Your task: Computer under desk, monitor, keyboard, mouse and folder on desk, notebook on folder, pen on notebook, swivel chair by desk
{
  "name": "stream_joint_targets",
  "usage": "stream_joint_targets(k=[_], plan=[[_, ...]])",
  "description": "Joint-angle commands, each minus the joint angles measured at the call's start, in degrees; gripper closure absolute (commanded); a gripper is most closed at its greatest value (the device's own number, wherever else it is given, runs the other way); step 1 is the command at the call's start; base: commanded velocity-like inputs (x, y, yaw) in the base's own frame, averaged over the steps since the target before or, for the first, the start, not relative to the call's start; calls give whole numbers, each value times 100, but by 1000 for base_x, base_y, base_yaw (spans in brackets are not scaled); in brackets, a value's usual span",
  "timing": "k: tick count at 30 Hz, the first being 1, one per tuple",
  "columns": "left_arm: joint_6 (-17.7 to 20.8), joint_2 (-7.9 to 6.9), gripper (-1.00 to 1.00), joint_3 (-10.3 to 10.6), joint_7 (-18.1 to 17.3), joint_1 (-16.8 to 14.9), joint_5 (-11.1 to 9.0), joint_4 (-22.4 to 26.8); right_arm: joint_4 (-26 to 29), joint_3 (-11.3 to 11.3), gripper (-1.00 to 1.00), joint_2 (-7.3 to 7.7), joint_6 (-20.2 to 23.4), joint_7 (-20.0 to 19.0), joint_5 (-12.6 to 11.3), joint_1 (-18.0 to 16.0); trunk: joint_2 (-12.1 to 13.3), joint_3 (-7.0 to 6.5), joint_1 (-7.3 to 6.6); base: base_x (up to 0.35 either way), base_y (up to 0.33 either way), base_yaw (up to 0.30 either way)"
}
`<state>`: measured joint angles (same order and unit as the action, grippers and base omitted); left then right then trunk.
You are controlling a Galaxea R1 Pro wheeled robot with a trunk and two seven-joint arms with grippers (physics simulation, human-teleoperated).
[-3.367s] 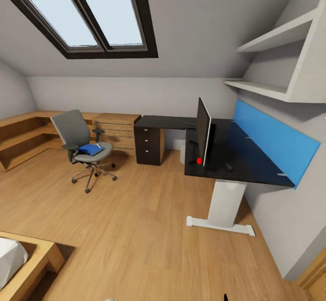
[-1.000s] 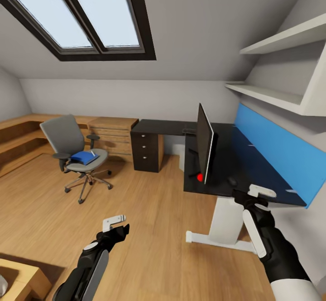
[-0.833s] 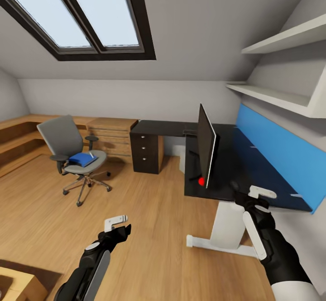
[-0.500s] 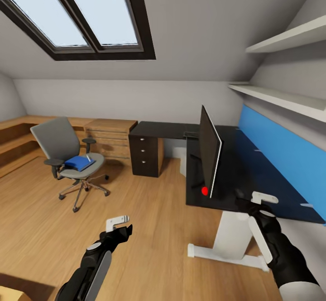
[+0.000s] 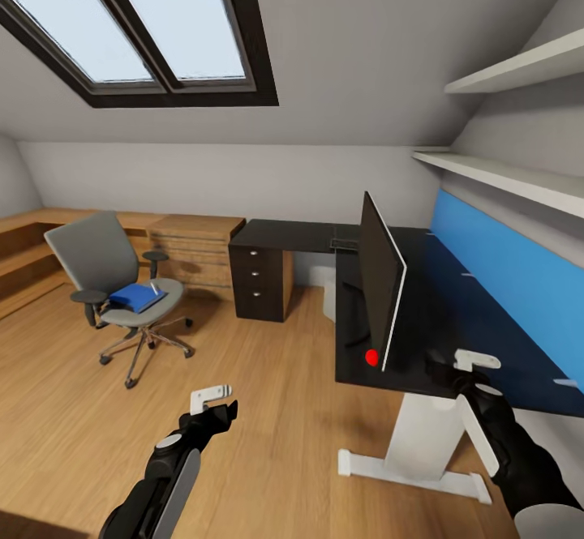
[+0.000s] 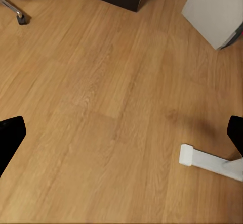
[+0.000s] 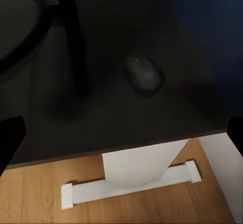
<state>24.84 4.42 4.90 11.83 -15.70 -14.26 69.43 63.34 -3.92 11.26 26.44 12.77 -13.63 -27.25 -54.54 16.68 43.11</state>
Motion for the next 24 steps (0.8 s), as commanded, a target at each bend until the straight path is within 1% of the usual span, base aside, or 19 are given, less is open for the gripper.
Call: stream_joint_targets(k=[1,4,6,12,18,24], plan=[[17,-2,-100,9,55,-4,-60,9,-28,7,-100,13,14,41,-60,-6,-5,8,1,83,0,0],[10,-6,-100,5,60,-4,-60,9,-200,6,-100,46,2,26,-64,-15,-5,8,1,161,0,0],[7,-9,-100,4,62,-4,-60,9,-427,6,-100,84,-22,16,-67,-37,-5,8,1,248,0,0],[0,-13,-100,3,70,-4,-60,9,-829,5,-100,147,-224,3,-63,-152,-5,8,1,216,0,0],[-4,-19,-100,-4,73,-4,-60,9,-1116,10,-100,198,-334,-2,-61,-235,-5,8,1,66,0,0],[-5,-27,-100,-6,74,-4,-60,9,-1255,13,-100,216,-375,-3,-58,-322,-5,8,1,16,0,0]])
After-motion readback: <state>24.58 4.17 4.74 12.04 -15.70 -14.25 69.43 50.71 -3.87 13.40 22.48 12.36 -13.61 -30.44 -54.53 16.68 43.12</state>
